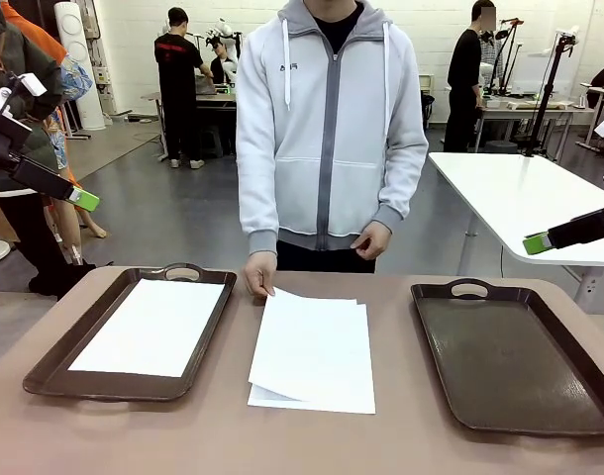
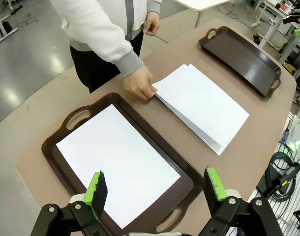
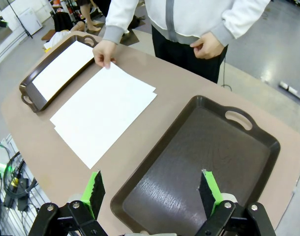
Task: Sort the A4 documents.
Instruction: Receive the A4 Paper.
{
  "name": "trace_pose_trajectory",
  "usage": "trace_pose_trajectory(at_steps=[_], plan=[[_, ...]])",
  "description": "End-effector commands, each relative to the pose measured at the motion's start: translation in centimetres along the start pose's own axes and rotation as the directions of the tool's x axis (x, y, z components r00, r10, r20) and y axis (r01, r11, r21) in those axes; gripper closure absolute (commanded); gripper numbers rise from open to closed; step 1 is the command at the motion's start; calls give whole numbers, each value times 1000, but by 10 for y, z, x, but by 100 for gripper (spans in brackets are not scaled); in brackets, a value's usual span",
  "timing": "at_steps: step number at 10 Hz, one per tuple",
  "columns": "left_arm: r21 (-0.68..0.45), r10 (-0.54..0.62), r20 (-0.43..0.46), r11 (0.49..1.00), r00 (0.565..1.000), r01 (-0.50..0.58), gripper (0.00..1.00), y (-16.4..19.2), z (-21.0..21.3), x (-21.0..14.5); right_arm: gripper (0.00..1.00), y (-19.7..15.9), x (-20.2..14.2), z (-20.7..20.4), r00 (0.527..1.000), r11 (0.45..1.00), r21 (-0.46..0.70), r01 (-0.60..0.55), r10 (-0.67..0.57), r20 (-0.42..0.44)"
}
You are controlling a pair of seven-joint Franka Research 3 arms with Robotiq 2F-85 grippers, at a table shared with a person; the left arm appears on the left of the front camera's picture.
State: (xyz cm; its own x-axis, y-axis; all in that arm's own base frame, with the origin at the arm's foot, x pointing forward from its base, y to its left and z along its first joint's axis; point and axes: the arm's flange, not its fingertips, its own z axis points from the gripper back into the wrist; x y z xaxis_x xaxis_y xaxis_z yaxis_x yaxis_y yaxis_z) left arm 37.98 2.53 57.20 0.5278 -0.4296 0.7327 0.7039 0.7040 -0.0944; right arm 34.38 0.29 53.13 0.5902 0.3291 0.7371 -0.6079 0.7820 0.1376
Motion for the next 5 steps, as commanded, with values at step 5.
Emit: trace_pose_trajectory(at_steps=[5], plan=[[3, -15, -3, 1000, 1000, 15, 0, 0, 0, -1, 0, -1, -1, -2, 1000, 1000, 18, 5, -6, 5]])
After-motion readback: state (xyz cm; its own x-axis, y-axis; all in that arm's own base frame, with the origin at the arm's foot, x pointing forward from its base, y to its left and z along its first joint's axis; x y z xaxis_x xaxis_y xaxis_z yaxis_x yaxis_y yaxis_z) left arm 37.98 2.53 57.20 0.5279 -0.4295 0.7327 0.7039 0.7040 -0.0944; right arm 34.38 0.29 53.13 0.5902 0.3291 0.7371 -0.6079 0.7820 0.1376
